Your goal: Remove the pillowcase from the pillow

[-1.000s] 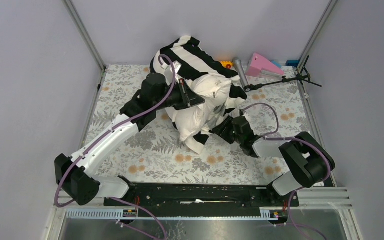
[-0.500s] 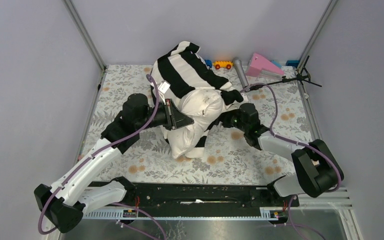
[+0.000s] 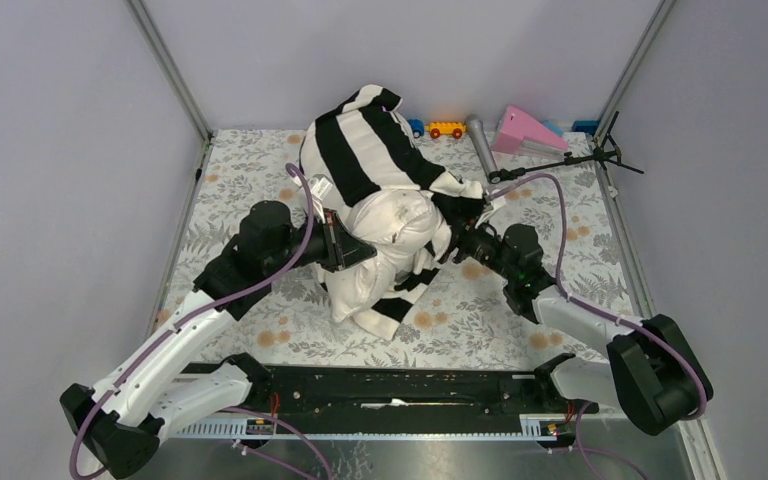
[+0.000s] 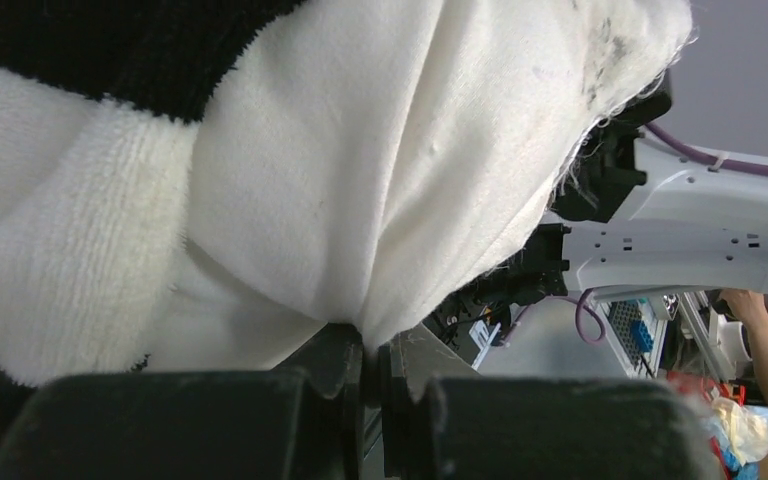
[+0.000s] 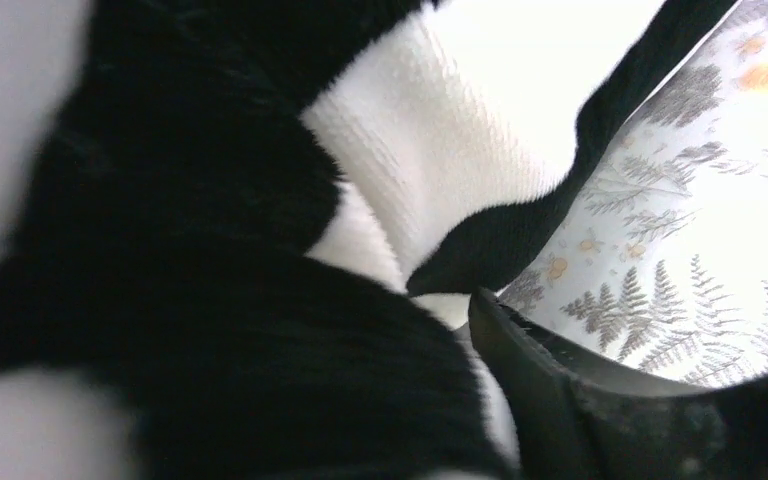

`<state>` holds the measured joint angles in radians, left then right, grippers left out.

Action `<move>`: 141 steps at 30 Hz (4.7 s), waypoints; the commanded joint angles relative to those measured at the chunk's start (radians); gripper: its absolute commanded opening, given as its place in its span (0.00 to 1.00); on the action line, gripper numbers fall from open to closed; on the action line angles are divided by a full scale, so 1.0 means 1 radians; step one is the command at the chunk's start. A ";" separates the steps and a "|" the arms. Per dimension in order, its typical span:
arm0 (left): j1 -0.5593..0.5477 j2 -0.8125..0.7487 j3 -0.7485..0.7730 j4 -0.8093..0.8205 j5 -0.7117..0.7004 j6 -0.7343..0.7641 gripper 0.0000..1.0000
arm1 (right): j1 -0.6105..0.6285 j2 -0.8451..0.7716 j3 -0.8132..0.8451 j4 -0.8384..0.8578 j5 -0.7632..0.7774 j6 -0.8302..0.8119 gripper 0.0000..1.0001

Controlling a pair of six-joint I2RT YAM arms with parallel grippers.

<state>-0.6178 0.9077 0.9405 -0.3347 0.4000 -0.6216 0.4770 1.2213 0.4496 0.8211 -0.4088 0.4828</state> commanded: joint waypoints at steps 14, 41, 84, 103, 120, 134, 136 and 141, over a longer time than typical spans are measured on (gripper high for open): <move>-0.005 -0.165 -0.201 0.696 0.532 -0.240 0.00 | -0.181 0.436 0.510 -0.393 0.161 0.196 0.08; -0.322 0.159 0.123 -0.082 -0.384 0.199 0.91 | -0.231 -0.112 0.260 -0.670 0.153 0.123 1.00; 0.227 0.223 -0.070 -0.004 -0.618 -0.099 0.41 | -0.232 -0.617 0.083 -1.183 0.359 0.096 0.00; 0.281 0.136 -0.251 0.353 -0.165 -0.015 0.55 | -0.231 -0.457 0.176 -0.975 0.248 0.130 0.04; -0.169 0.285 -0.022 0.196 -0.383 0.282 0.65 | -0.230 -0.393 0.311 -1.059 0.243 0.039 1.00; -0.218 0.362 0.050 0.157 -0.208 0.327 0.65 | -0.135 -0.376 0.470 -1.289 0.232 -0.038 1.00; -0.220 0.378 0.064 0.123 -0.279 0.325 0.62 | 0.001 -0.352 0.462 -1.310 0.338 -0.035 1.00; -0.220 0.426 0.101 0.062 -0.393 0.312 0.45 | 0.378 -0.180 0.498 -1.424 0.743 -0.021 1.00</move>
<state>-0.8341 1.3045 0.9863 -0.2337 0.0940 -0.3111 0.6708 0.9318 0.9009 -0.4870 0.0528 0.4526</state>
